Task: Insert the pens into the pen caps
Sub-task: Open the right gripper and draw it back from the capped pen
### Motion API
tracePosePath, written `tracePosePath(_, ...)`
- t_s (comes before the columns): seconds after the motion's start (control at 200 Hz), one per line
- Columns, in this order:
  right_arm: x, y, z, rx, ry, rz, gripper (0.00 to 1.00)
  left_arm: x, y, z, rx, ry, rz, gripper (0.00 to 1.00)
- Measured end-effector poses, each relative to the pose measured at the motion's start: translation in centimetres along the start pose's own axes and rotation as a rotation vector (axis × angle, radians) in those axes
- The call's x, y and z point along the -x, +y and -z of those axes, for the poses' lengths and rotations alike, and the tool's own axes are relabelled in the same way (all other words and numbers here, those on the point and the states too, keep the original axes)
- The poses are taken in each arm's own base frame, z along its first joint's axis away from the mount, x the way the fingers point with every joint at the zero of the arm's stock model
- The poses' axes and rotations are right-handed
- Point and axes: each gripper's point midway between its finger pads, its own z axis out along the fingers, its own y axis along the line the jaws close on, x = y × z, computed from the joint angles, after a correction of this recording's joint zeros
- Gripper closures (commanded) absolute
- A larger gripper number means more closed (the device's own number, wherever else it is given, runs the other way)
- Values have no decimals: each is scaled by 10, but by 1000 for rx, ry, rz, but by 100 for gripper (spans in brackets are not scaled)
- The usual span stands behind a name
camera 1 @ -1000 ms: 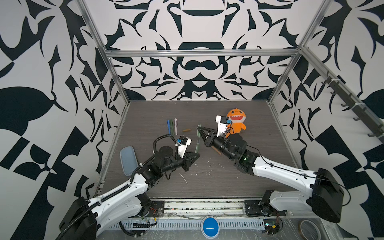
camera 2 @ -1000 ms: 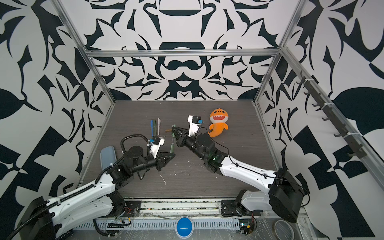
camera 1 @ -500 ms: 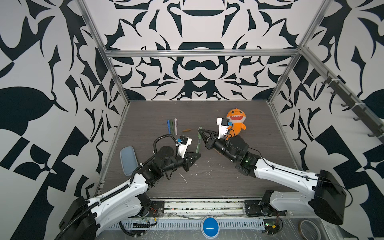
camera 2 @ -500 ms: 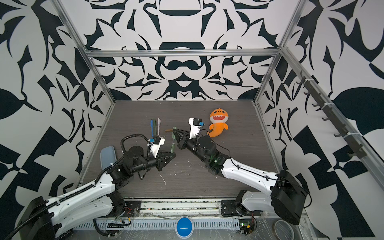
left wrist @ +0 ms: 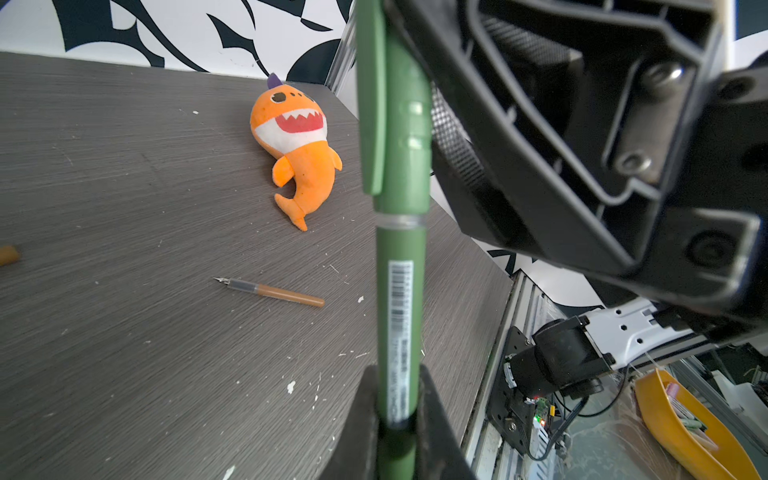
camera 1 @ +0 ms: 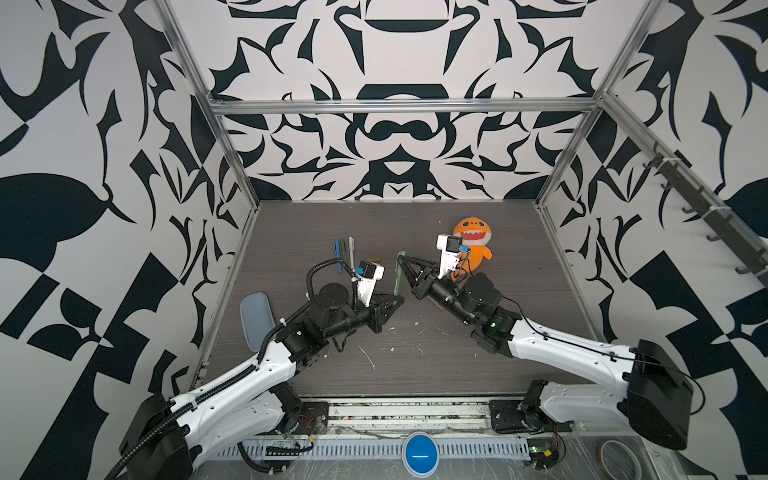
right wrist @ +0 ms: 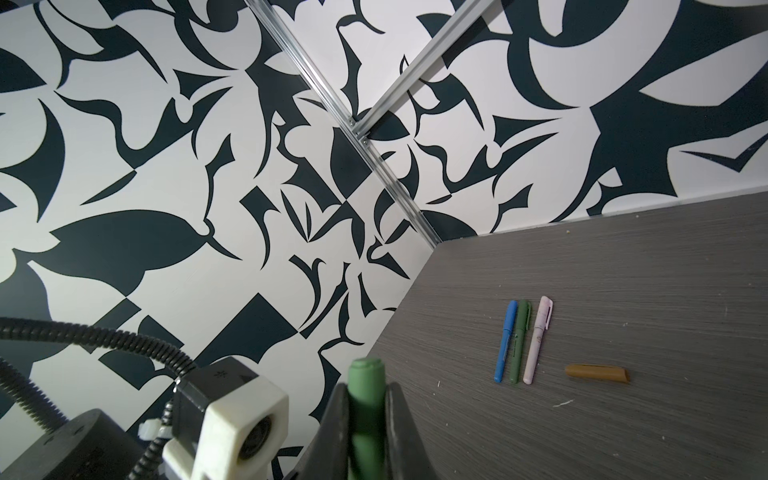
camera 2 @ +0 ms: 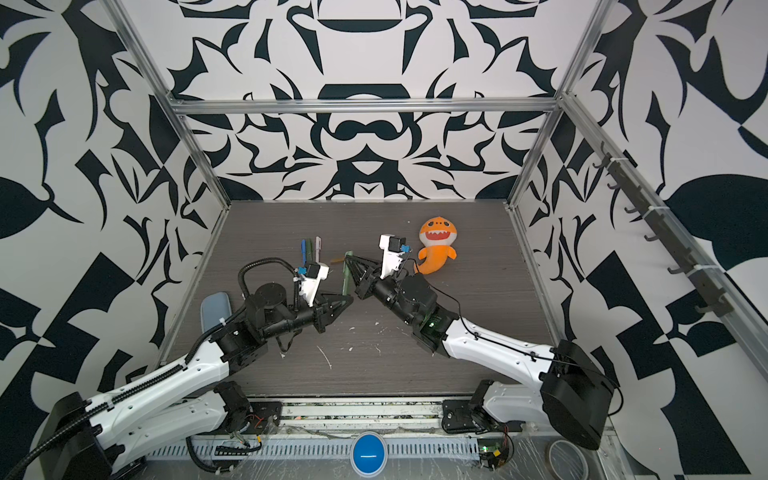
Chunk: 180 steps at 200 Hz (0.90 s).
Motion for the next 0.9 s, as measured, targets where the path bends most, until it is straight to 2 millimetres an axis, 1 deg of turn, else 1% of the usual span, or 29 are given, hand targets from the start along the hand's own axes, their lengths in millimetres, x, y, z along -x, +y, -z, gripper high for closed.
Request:
tracePosePath(0.125,2,-2,2,-15,0,14,83,0,2,-3,21,30,-34,100)
tracePosePath(0.21,5,-2,8,-30,8,26,75,2,2,-6,27,48,-74,100)
tracePosePath(0.28,-2,1,15,-35,64,42,68,13,0,-7,31,19,-108,100)
tracePosePath(0.37,-10,5,26,-48,127,71,64,27,-4,-6,23,-28,-152,100)
tracePosePath(0.47,-5,11,36,-59,158,88,62,31,-6,-5,18,-43,-183,100)
tracePosePath(0.555,1,16,44,-62,170,100,62,32,-7,-5,15,-49,-210,100)
tracePosePath(0.63,2,16,51,-73,187,109,62,33,-7,-5,15,-53,-230,100)
tracePosePath(0.75,2,15,61,-108,237,147,66,33,-7,-5,12,-62,-267,100)
tracePosePath(0.805,5,16,64,-124,257,167,70,32,-6,-6,12,-70,-283,100)
tracePosePath(0.855,12,21,66,-135,269,197,80,30,-5,-6,12,-74,-296,100)
tracePosePath(0.9,21,27,66,-142,276,216,82,28,-3,-7,14,-72,-304,100)
